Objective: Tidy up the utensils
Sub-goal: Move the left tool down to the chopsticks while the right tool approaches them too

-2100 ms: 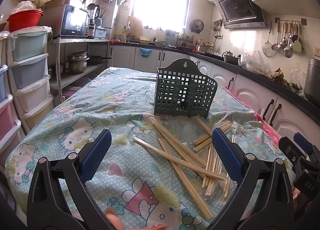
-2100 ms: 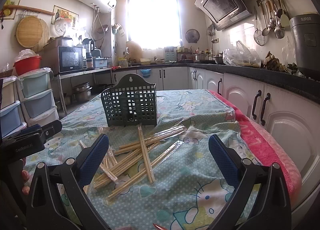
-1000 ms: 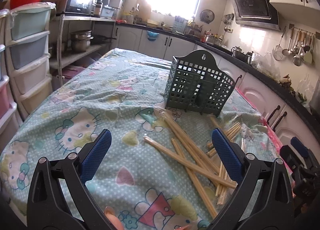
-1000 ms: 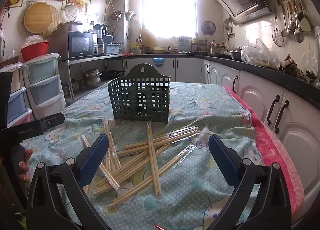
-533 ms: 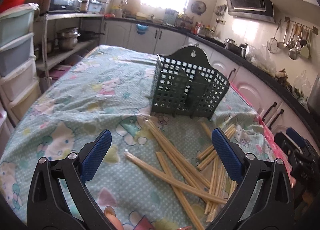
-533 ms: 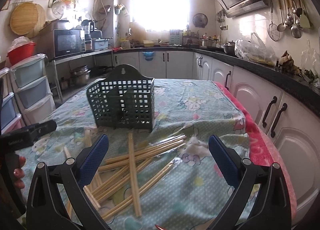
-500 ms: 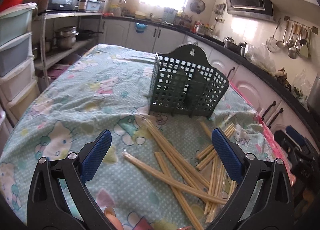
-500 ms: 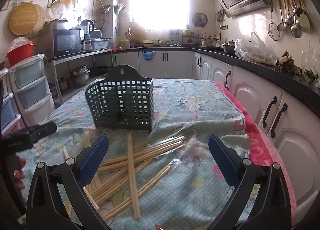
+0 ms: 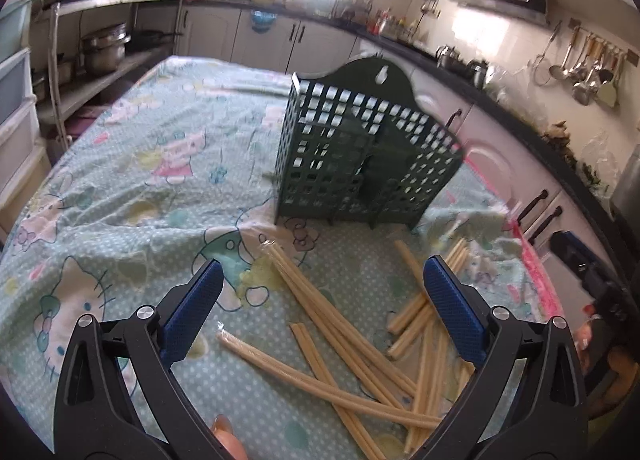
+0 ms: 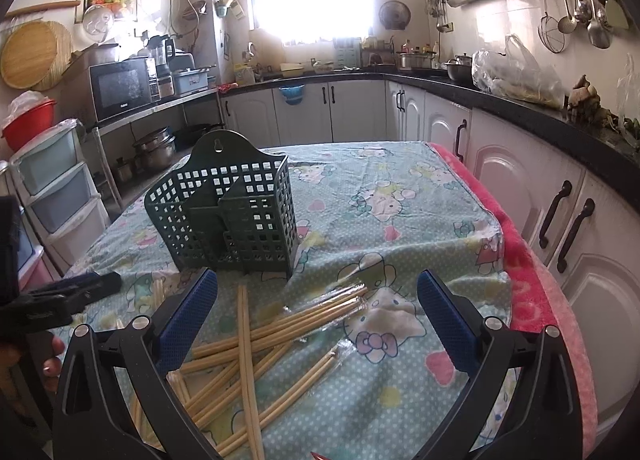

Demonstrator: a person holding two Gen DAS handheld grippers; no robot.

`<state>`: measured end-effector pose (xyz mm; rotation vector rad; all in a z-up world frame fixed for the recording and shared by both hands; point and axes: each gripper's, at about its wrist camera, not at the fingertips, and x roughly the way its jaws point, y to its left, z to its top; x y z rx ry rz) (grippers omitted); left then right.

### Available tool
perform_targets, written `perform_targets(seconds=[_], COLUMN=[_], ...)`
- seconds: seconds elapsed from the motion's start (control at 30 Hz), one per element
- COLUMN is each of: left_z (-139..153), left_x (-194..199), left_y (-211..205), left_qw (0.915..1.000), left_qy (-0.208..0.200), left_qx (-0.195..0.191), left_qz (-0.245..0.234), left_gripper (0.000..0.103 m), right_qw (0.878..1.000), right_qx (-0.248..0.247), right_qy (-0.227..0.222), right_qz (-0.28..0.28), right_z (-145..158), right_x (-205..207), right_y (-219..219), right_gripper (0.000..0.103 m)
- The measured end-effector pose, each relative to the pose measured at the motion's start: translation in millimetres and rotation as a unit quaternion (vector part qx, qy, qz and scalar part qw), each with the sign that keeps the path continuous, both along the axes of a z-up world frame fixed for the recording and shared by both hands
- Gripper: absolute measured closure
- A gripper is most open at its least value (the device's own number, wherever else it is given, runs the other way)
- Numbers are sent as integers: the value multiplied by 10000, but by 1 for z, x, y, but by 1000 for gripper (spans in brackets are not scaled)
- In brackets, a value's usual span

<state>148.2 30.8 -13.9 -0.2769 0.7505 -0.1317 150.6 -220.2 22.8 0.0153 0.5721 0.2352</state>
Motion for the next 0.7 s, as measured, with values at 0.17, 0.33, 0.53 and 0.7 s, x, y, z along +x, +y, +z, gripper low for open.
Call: perform_targets(seconds=[0.17, 0.33, 0.53, 0.7], left_z=[-20, -35, -44, -49], left_x=[22, 39, 55, 67], left_y=[6, 16, 24, 26], left_qw=[9987, 9956, 9931, 9917], left_qy=[480, 826, 1073, 1210], left_qx=[-170, -438, -433, -329], left_qz=[-66, 29, 190, 296], left_gripper=[30, 50, 63, 68], right_qw=[10000, 9998, 9996, 9983], right_qx=[-17, -28, -50, -107], right_qy=[72, 162, 288, 575], right_qz=[34, 64, 44, 27], right_z=[-1, -5, -12, -22], right_x=[10, 21, 35, 52], right_y=[0, -2, -5, -8], right_gripper=[6, 6, 6, 6])
